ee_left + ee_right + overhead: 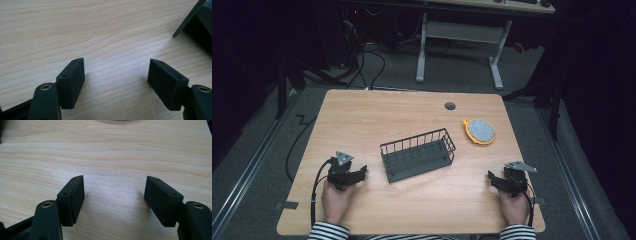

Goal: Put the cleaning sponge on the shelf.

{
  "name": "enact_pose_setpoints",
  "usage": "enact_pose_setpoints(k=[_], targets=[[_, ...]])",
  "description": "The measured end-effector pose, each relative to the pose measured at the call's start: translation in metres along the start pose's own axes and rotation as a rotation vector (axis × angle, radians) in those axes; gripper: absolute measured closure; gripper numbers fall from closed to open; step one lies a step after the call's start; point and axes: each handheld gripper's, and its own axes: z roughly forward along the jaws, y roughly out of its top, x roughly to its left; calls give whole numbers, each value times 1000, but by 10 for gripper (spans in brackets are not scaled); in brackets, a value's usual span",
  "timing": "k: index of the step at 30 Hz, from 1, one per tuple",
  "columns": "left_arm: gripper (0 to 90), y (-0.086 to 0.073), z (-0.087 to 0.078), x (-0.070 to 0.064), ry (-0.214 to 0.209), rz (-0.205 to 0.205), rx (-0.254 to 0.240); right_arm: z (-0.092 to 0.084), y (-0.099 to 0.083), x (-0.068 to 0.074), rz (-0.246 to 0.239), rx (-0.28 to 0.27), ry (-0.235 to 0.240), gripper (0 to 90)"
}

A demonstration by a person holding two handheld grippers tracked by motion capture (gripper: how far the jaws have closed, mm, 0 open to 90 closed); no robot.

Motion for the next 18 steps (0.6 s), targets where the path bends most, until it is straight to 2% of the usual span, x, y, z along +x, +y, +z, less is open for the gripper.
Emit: enact_pose_setpoints(k=[11, 12, 13, 14, 15, 18], targets=[[311, 0, -1, 0, 2, -1, 2, 0, 0, 1, -5, 2, 4, 328], [319, 1, -2, 0, 1, -19, 11, 0, 0, 1, -10, 0, 6, 328], [334, 1, -2, 0, 1, -19, 11, 0, 0, 1, -10, 0, 6, 328], [354, 2, -5, 2, -16, -62, 20, 0, 0, 1, -13, 0, 8, 328], [364, 2, -5, 2, -16, -62, 20, 0, 0, 1, -11, 1, 9, 327], [378, 4, -13, 2, -29, -102, 5, 0, 0, 1, -12, 1, 10, 327]])
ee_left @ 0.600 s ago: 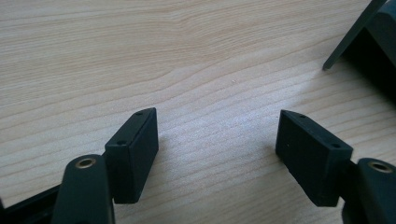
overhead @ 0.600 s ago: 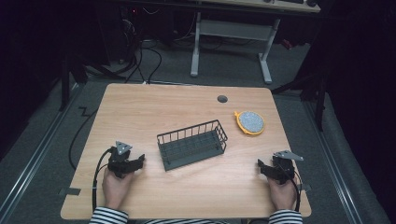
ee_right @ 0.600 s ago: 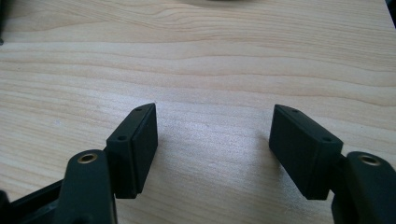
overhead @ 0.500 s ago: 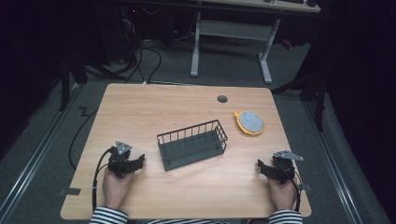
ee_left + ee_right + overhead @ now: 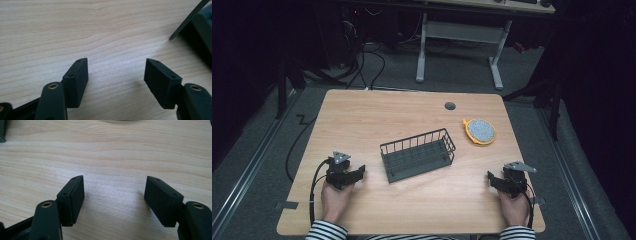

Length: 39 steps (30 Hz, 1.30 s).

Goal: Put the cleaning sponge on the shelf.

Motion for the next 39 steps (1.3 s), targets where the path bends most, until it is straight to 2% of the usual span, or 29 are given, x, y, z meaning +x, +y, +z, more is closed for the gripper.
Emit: enact_pose_setpoints(k=[2, 7, 11, 14, 17, 19, 25, 28, 33, 39], targets=[[381, 3, -10, -4, -39, -18, -22, 0, 0, 0, -2, 0, 2, 327], [378, 12, -28, -15, -94, -14, -36, 0, 0, 0, -5, 0, 4, 327], [379, 23, -37, -22, -100, -21, -26, 0, 0, 0, -5, 0, 4, 327], [373, 28, -42, -26, -109, -20, -38, 0, 0, 0, -4, 0, 4, 327], [364, 38, -49, -35, -123, -3, -57, 0, 0, 0, -4, 0, 4, 326], [357, 43, -50, -39, -117, 3, -72, 0, 0, 0, -4, 0, 4, 326], [356, 57, -50, -48, -139, 22, -84, 0, 0, 0, -5, 0, 6, 322], [366, 67, -46, -55, -179, 36, -78, 0, 0, 0, -5, 1, 7, 321], [362, 74, -41, -61, -181, 40, -65, 0, 0, 0, -5, 0, 6, 322], [389, 80, -26, -66, -156, 57, -24, 0, 0, 0, -5, 0, 6, 321]])
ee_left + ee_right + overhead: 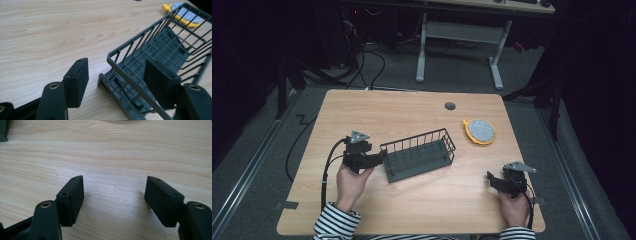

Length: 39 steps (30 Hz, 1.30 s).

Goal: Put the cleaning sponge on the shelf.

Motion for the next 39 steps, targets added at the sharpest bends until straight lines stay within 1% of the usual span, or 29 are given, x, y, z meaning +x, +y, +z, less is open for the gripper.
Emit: enact_pose_setpoints(k=[1, 2, 3, 7, 10, 13, 15, 22, 23, 31, 36, 39], targets=[[415, 0, 2, -1, 3, 1, -2, 0, 0, 0, 1, 0, 0, 321], [430, 1, 5, -3, 19, 22, 0, 0, 0, 0, 1, 0, 0, 321], [441, 1, 6, -4, 23, 24, 1, 0, 0, 0, 1, 0, 0, 322], [469, 3, 11, -4, 31, 23, 9, 0, 0, 1, 3, 0, 0, 321], [503, 5, 16, -4, 38, 21, 29, 0, 0, 1, 2, 0, 1, 321], [520, 6, 18, -5, 40, 21, 37, 0, 0, 1, 2, 0, 1, 321], [533, 8, 22, -4, 40, 10, 52, 0, 0, 1, 3, 0, 1, 321], [600, 10, 28, -4, 53, 14, 65, 0, 0, 1, 2, 0, 1, 320], [610, 10, 29, -5, 59, 17, 60, 0, 0, 1, 2, 0, 1, 320], [673, 10, 34, -3, 48, 14, 67, 0, 0, 1, 2, 0, 3, 318], [698, 12, 39, 1, 31, -7, 68, 0, 0, 1, 2, 1, 4, 317], [699, 13, 42, 3, 32, -18, 58, 0, 0, 0, -1, 0, 4, 317]])
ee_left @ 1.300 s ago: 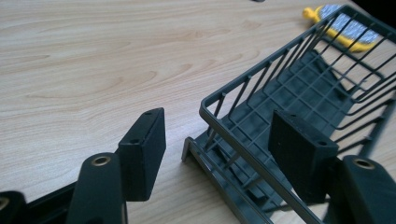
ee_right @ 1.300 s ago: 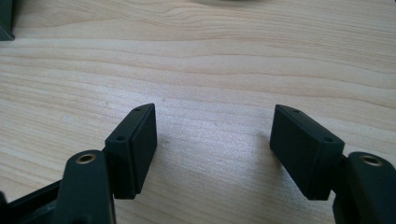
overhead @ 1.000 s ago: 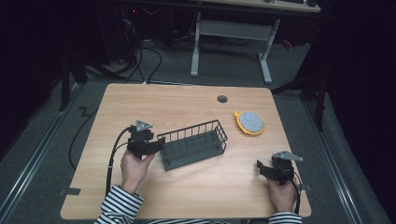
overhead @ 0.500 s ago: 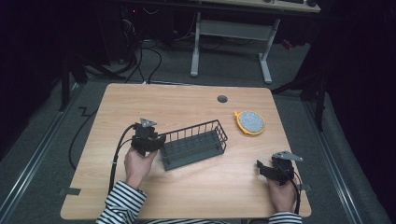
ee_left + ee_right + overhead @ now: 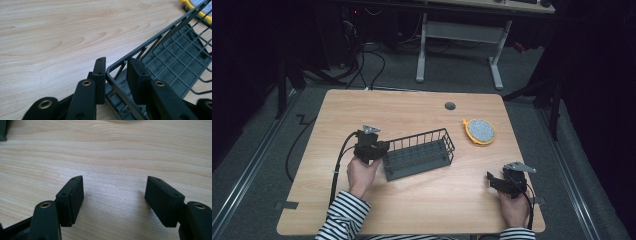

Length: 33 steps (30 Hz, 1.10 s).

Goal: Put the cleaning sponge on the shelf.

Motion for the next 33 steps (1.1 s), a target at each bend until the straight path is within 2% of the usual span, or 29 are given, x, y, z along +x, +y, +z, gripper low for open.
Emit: enact_pose_setpoints(k=[8, 11, 14, 19, 28, 33], targets=[[702, 9, 8, 0, 18, 16, 12, 0, 0, 0, -3, -2, 2, 316], [703, 13, 14, 1, 13, 6, -3, 0, 0, 0, -4, -2, 2, 316], [708, 19, 21, -1, 30, 21, -6, 0, 0, 0, -5, -2, 2, 315], [711, 28, 31, -2, 32, 28, -1, 0, 0, 0, -6, -1, 2, 315], [712, 44, 47, -2, 42, 19, -1, 0, 0, 0, -5, -2, 3, 315], [713, 47, 52, -2, 38, -1, -8, 0, 0, 0, -5, -2, 4, 315]])
